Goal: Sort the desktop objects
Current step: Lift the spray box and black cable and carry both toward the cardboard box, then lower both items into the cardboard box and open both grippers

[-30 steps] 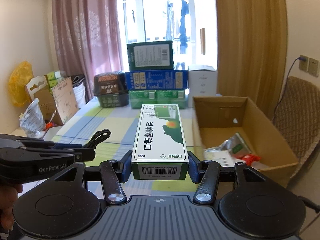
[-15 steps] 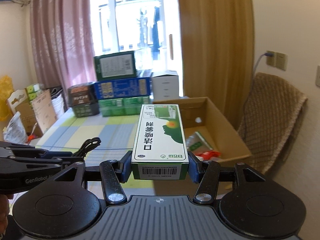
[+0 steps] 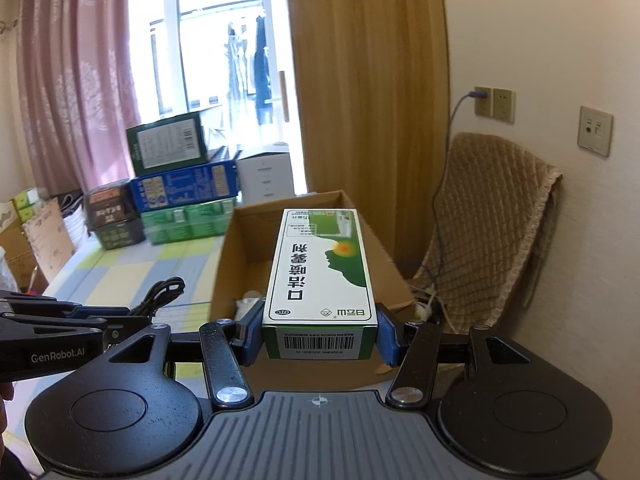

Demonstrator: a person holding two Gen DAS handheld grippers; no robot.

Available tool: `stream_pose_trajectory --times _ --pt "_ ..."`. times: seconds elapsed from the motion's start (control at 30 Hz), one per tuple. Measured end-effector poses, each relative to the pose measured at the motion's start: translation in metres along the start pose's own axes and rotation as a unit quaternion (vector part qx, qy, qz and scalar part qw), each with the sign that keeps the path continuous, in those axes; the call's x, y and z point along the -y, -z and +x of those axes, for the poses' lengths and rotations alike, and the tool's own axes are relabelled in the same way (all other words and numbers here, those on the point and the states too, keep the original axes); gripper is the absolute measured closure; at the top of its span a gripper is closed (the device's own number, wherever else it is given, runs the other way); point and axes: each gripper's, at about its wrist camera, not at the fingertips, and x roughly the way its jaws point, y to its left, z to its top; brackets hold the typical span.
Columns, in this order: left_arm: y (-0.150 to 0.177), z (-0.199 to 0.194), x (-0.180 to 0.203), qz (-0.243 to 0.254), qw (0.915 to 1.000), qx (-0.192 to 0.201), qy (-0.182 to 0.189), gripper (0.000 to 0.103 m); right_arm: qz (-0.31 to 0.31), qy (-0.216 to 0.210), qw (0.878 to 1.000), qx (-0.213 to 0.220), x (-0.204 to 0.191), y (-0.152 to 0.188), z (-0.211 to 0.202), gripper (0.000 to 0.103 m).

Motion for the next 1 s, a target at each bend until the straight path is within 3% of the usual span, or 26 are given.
stream_pose_trajectory --times 0.37,1.0 --pt "-0.033 0.051 0.014 -0.007 0.9999 -0.006 0.010 0.087 -0.016 -0.005 1.000 -0.009 0.021 -0.018 0.046 0.051" --pt "-0.064 0.124 -0.009 -0.030 0.9993 -0.021 0.008 0.087 -0.041 -0.011 0.999 -0.024 0.026 -0.046 0.126 0.051"
